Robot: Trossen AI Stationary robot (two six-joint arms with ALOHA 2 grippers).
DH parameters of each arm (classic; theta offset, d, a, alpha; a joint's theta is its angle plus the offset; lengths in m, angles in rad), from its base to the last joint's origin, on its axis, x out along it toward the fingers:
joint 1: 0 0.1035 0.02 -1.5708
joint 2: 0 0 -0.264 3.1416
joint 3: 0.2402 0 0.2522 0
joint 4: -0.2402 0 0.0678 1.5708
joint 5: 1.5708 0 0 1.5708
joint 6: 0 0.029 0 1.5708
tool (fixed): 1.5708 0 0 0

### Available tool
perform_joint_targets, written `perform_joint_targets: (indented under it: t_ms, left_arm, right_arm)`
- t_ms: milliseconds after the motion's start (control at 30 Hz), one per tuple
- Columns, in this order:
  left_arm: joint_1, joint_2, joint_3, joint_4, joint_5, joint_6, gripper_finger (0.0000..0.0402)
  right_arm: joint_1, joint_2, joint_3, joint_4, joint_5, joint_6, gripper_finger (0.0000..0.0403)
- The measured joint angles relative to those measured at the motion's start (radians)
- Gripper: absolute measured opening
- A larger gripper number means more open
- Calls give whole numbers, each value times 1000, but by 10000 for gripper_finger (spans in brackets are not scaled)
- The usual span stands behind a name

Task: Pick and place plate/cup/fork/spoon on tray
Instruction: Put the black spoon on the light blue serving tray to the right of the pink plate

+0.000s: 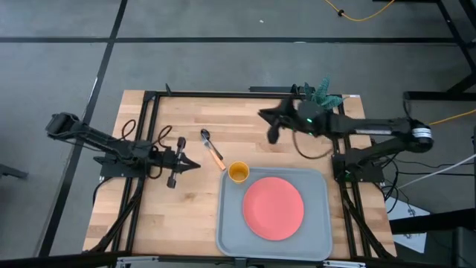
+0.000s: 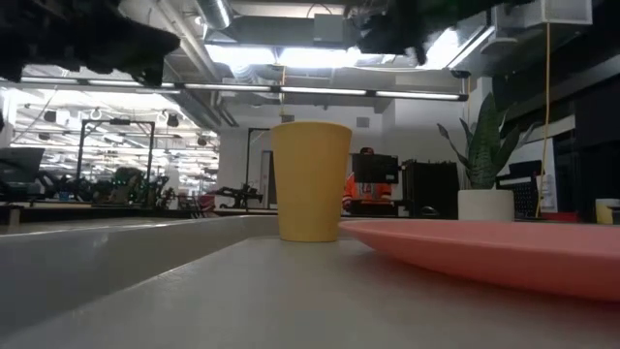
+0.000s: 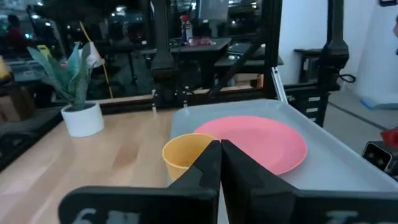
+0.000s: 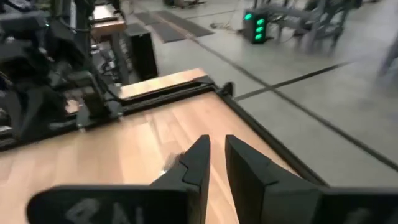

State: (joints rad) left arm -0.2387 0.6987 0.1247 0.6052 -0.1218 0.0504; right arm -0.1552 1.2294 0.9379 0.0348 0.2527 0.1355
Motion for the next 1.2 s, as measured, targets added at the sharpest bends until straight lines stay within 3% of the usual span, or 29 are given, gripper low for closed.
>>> perform_joint_targets:
  t_ms: [133,300,533,800,1200]
  left_arm:
    - [42,0,-17,3,41,-50,0]
    - [48,9,-72,-20,62,-148,0]
    - [48,8,-117,-34,77,-332,0]
    - [48,8,-117,-47,91,-441,0]
    - [48,8,-117,-47,61,-357,0]
  right_arm:
    - [-40,149,144,-11,-97,14,56]
    - [-70,324,301,-76,-116,17,56]
    - [-70,513,411,-149,-180,42,56]
    - [-71,606,459,-147,-248,77,56]
    - [-85,700,644,-197,-262,126,56]
